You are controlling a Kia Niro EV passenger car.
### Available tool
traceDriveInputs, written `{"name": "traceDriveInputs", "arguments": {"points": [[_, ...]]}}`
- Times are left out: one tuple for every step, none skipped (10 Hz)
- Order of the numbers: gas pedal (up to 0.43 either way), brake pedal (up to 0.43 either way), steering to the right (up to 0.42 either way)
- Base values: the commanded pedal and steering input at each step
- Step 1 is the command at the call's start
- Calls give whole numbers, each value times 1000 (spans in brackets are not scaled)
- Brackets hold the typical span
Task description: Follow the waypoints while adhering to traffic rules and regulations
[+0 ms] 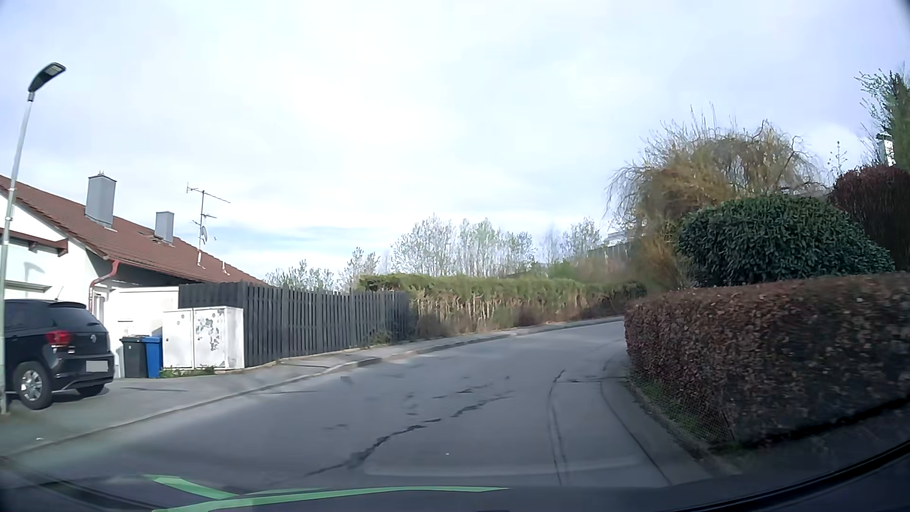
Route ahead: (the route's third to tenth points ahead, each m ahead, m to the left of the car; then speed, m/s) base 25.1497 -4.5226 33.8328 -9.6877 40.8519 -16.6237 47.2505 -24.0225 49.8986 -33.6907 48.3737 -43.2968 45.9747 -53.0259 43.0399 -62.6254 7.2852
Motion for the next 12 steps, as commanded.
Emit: {"name": "traceDriveInputs", "arguments": {"points": [[138,0,70],[138,0,73],[138,0,74],[138,0,76],[150,0,79],[150,0,81],[150,0,84],[150,0,85],[150,0,89],[150,0,92],[157,0,93],[157,0,94]]}}
